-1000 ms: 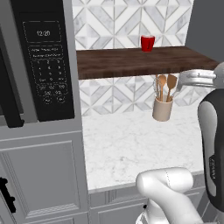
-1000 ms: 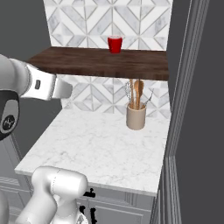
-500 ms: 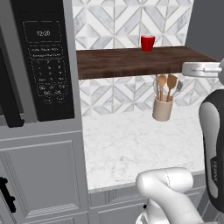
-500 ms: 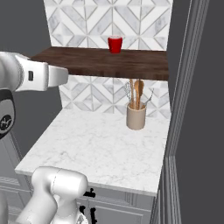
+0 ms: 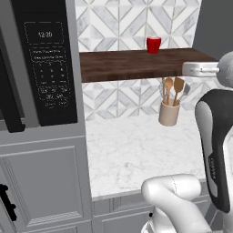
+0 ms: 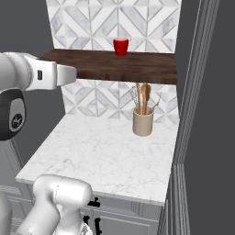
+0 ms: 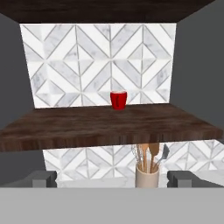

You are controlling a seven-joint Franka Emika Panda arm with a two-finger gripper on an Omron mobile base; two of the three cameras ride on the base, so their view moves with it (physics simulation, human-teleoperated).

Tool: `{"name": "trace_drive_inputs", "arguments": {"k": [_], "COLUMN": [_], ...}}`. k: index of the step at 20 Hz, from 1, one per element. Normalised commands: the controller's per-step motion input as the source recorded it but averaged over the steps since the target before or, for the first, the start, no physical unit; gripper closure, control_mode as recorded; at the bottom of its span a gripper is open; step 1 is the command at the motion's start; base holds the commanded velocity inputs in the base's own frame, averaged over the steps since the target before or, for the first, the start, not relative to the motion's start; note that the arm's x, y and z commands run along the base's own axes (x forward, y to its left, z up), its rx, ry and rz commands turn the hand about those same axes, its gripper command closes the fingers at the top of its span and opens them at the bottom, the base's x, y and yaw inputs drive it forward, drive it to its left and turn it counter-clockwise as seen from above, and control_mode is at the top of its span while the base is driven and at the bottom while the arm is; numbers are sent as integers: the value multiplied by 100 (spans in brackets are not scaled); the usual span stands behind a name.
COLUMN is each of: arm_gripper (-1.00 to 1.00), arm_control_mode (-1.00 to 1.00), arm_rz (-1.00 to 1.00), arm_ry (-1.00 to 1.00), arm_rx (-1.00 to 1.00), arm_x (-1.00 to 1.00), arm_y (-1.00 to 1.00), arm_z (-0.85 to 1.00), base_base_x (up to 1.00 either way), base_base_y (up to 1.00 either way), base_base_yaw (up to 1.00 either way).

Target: Gather all objects into one cabinet and sort the glasses and bowls to opposite sides.

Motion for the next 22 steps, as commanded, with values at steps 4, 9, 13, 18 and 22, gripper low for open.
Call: {"name": "trace_drive_inputs", "arguments": {"k": [4,9,13,18,22], "arm_gripper": [-100,-100,-100,-100,-100], "arm_control_mode": [-100,-100,-100,-100,-100], "arm_rz": [0,0,0,0,0], "arm_ry": [0,1,1,0,3], "arm_rx": [0,0,0,0,0], "arm_x": [44,45,43,37,47], "arm_y": [0,-1,-2,-14,-18], "arm_z": [0,0,0,0,0], "base_base_x": [0,0,0,0,0], "base_base_y": [0,0,0,0,0], "base_base_yaw": [0,0,0,0,0]}}
